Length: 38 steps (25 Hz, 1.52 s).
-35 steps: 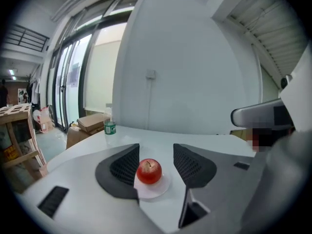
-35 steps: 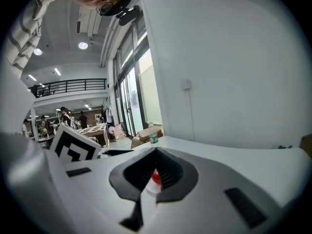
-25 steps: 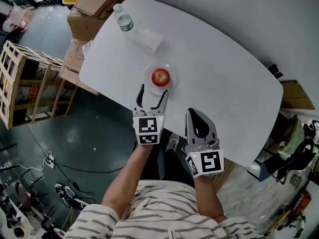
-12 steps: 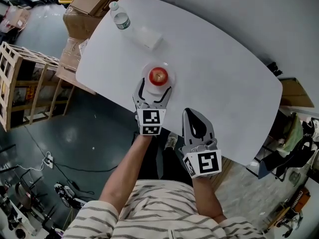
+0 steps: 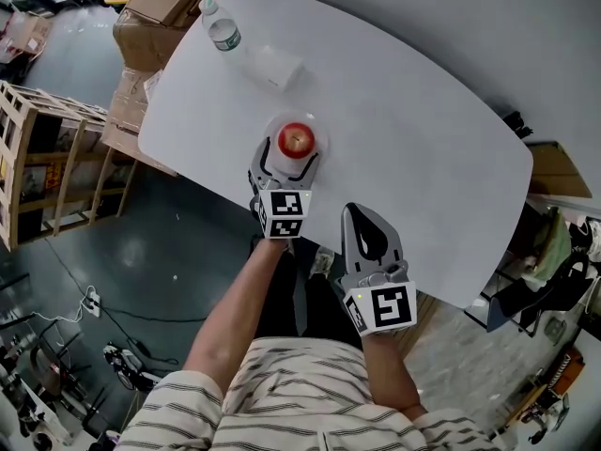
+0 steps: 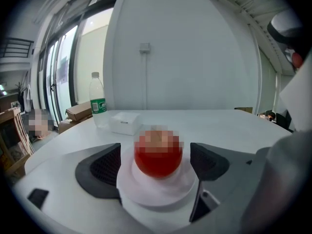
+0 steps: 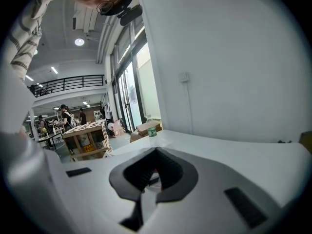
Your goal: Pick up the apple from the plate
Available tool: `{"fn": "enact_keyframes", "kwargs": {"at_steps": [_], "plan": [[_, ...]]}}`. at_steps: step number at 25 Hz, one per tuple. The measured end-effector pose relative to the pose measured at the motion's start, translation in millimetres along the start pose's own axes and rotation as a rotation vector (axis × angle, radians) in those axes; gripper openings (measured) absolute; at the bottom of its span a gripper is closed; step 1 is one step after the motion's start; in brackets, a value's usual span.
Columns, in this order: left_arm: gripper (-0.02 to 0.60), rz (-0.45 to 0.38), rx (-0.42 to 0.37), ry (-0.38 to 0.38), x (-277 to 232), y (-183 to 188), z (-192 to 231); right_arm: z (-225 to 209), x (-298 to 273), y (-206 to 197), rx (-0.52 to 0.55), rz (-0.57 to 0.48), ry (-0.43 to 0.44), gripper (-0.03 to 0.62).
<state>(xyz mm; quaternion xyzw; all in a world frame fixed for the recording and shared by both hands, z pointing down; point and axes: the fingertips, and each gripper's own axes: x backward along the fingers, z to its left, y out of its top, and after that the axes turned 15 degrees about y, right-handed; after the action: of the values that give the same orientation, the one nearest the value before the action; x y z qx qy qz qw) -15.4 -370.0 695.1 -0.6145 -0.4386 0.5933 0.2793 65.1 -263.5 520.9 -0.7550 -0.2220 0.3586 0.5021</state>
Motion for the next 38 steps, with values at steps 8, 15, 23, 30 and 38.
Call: {"fn": "enact_keyframes", "kwargs": {"at_steps": [8,15,23,30,38], "plan": [[0.423,0.017,-0.024,-0.008,-11,-9,-3,1,1,3,0.005,-0.001,-0.004,0.0],[0.422,0.024,-0.036,-0.011,-17,-11,-5,0,4,1,0.003,0.004,-0.008,0.002],[0.359,0.032,-0.089,0.022,-17,-13,-5,-4,11,-1,0.005,0.007,-0.014,0.002],[0.357,0.011,-0.059,0.024,-8,1,-3,-1,15,3,0.018,-0.004,0.0,0.002],[0.357,0.035,0.014,0.047,25,15,7,12,21,21,0.05,-0.03,0.015,0.002]]}}
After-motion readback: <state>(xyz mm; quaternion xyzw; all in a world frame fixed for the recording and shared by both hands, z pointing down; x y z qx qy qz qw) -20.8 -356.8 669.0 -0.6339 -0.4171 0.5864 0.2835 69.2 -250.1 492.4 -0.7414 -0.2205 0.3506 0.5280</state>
